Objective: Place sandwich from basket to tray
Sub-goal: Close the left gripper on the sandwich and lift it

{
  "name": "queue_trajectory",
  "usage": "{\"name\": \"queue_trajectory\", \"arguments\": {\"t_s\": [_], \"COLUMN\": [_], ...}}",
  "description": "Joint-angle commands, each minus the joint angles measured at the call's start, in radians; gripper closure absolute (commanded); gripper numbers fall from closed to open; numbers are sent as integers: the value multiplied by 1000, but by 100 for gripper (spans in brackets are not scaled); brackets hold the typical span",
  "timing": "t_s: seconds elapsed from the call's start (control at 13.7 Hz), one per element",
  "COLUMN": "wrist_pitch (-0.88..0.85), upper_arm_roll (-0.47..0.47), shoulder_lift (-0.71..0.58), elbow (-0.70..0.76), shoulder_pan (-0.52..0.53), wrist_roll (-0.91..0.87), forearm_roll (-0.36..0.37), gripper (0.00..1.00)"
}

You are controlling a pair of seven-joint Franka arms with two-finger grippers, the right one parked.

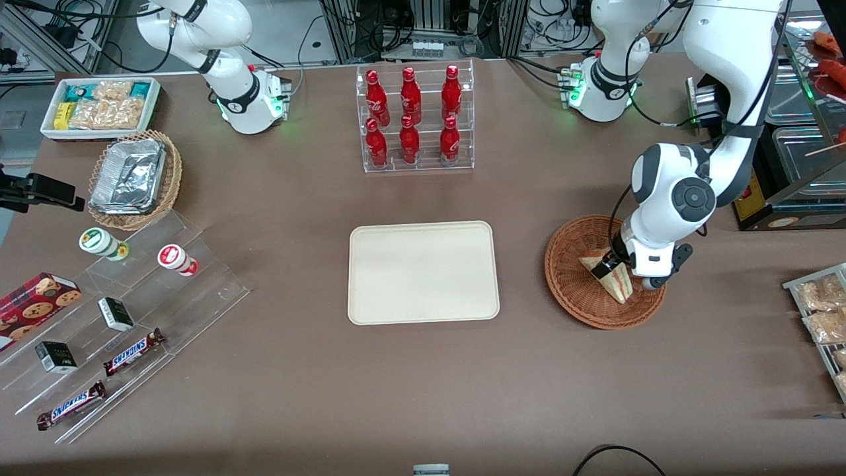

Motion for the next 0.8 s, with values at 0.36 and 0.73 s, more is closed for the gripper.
{"name": "queue_trajectory", "arguments": {"t_s": [0.36, 0.73], "wrist_pitch": [-36, -367], "upper_arm_roll": [0, -10], "shoulder_lift": [-28, -39], "elbow": [18, 272], "shoulder_pan": [1, -8], "wrist_roll": [-12, -4], "forearm_roll": [14, 12], "gripper": [100, 100]}}
